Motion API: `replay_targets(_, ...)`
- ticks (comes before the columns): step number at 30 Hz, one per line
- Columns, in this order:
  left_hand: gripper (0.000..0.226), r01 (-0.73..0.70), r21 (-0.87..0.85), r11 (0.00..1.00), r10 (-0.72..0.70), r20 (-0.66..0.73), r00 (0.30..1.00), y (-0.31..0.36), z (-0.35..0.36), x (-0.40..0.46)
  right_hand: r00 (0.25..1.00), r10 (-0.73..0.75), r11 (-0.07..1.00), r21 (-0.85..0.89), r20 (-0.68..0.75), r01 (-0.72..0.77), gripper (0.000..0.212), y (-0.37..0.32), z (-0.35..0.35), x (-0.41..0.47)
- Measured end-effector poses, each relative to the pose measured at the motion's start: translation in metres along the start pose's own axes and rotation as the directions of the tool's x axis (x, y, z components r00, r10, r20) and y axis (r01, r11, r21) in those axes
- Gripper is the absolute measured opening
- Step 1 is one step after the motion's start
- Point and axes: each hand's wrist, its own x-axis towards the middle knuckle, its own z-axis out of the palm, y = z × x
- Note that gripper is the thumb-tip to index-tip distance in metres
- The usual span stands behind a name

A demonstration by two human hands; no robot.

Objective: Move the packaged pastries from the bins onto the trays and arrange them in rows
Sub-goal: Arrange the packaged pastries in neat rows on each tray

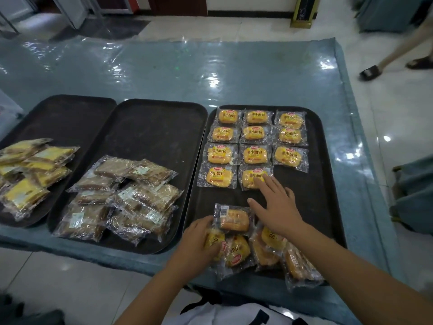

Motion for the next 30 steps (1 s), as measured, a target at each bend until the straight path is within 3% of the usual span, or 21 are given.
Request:
replay_targets(5,0.065,-0.074,0.054,0.996,0.069,0.087,0.994,0.015,-0.006,0.023,0.986,0.157,0.987,0.023,0.049,-0.158,0.059,0.009,-0.002,-0.064)
replay_targets(9,0.068,-0.232,0.180,0.956,0.195,0.202,0.960,0.026,-0.002,0.044,0.978,0.187,0.982,-0.026,0.097,-0.185,0.059,0.006,0.017,-0.094)
replay_targets(14,0.076,-0.370,0.441,0.817,0.248,0.310,0.918,0.028,0.002,0.060,0.975,0.209,0.978,-0.032,0.080,-0.207,0.057,-0.002,0.024,-0.099)
replay_targets(20,0.061,-0.465,0.542,0.700,0.333,0.329,0.884,0.032,-0.005,0.061,0.965,0.250,0.968,-0.023,0.079,-0.249,0.051,-0.011,0.010,-0.101)
replay_targets(24,0.045,-0.476,0.420,0.773,0.335,0.367,0.868,0.027,-0.019,0.069,0.954,0.298,0.954,0.004,-0.029,-0.298,0.040,-0.019,0.011,-0.104)
replay_targets(30,0.021,-0.323,0.053,0.945,0.290,0.318,0.902,0.041,-0.063,0.085,0.880,0.351,0.924,0.267,-0.319,-0.272,0.036,-0.037,0.021,-0.106)
